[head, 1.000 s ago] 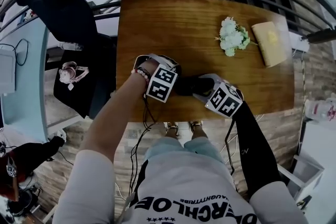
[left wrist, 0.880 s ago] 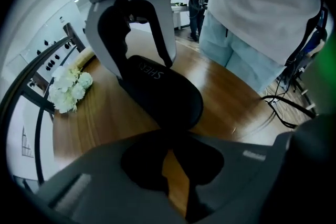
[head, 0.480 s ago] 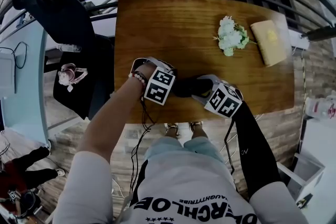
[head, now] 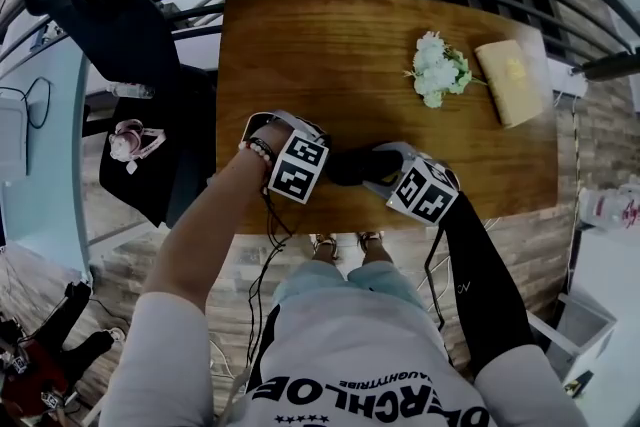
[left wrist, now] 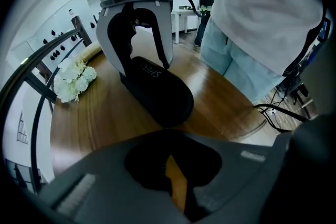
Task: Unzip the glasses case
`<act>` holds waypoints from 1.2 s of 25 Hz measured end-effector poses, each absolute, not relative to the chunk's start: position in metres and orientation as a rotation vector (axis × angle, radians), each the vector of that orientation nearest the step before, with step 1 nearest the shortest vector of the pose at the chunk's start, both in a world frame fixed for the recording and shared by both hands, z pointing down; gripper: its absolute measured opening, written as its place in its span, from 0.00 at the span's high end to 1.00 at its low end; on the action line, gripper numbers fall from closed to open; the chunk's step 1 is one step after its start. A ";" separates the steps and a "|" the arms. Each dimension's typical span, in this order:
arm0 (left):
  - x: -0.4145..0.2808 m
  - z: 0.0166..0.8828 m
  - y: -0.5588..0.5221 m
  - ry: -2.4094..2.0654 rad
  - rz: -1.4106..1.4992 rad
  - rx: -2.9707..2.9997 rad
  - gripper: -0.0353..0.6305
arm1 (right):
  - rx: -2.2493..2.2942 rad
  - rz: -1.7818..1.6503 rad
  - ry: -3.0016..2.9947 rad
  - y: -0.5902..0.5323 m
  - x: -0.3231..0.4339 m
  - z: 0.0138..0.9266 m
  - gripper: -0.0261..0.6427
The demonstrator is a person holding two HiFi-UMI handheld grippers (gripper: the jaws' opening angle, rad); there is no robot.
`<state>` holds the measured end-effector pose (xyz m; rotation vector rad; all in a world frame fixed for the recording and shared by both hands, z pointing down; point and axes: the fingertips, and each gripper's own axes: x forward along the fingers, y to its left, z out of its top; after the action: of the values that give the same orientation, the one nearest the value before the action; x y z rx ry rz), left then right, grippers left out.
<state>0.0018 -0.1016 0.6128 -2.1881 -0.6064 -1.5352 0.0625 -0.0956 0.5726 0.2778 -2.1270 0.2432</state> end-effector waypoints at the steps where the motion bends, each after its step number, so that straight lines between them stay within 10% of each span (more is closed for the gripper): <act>1: 0.000 0.612 -0.100 -0.614 -1.538 -2.183 0.78 | 0.277 0.244 -2.127 -0.096 0.062 0.572 0.59; 30: 0.003 0.606 -0.056 -0.418 -1.581 -2.459 0.78 | 0.305 0.237 -2.094 -0.090 0.065 0.574 0.58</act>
<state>0.0028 -0.0562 0.6064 -2.4590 -0.4178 -1.5810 0.0651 -0.0905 0.5739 0.3045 -2.0941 0.2375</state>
